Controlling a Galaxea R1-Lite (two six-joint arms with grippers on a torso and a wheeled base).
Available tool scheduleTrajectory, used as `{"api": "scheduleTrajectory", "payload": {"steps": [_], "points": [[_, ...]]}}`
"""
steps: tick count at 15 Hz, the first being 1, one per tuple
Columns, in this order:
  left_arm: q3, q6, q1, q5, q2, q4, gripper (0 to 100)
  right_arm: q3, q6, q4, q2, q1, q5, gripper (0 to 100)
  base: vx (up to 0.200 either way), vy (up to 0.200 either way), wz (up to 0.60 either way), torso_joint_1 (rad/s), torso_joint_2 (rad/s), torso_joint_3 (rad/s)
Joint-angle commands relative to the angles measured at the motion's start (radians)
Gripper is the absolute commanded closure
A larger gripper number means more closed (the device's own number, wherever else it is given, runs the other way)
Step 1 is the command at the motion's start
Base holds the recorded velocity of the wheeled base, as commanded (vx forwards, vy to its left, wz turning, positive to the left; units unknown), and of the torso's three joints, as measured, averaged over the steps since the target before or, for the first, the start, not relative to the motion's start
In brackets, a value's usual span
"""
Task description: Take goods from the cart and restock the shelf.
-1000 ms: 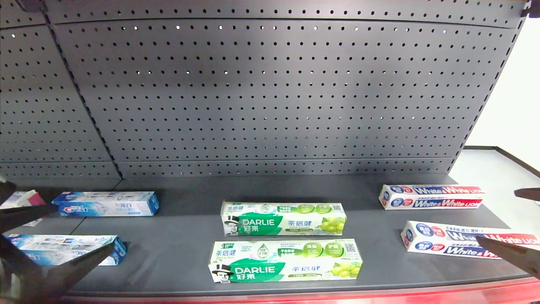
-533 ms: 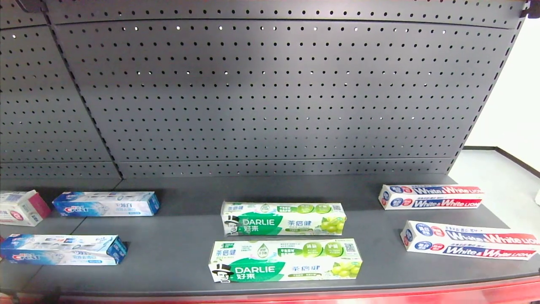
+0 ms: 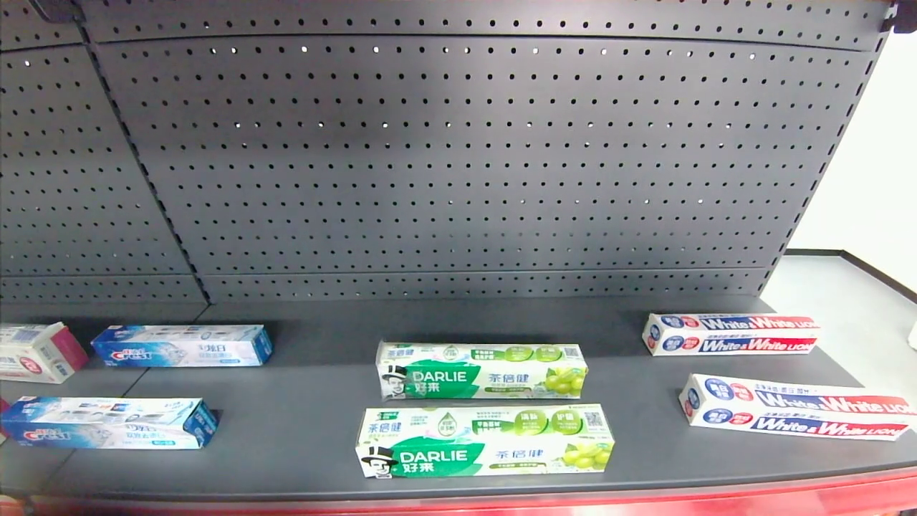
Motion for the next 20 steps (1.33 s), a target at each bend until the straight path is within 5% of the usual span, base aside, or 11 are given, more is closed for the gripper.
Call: {"api": "scheduleTrajectory", "payload": {"steps": [1, 6, 10, 20], "points": [[0.037, -0.016, -0.002, 0.0, -0.06, -0.01, 0, 0.116, 0.052, -0.014, -0.187, -0.023, -0.005, 0, 0.0, 0.0, 0.0, 0.0, 0.0, 0.0], [0.069, -0.137, -0.002, -0.003, -0.06, -0.016, 0, 0.317, 0.143, -0.137, -0.281, -0.056, -0.037, 0, 0.0, 0.0, 0.0, 0.0, 0.0, 0.0], [0.083, -0.177, -0.002, -0.004, -0.06, -0.045, 0, 0.317, 0.229, -0.089, -0.281, -0.056, -0.041, 0, 0.0, 0.0, 0.0, 0.0, 0.0, 0.0], [0.085, -0.16, -0.002, -0.007, -0.06, -0.05, 0, 0.317, 0.204, -0.086, -0.281, -0.056, -0.032, 0, 0.0, 0.0, 0.06, 0.0, 0.0, 0.0]]}}
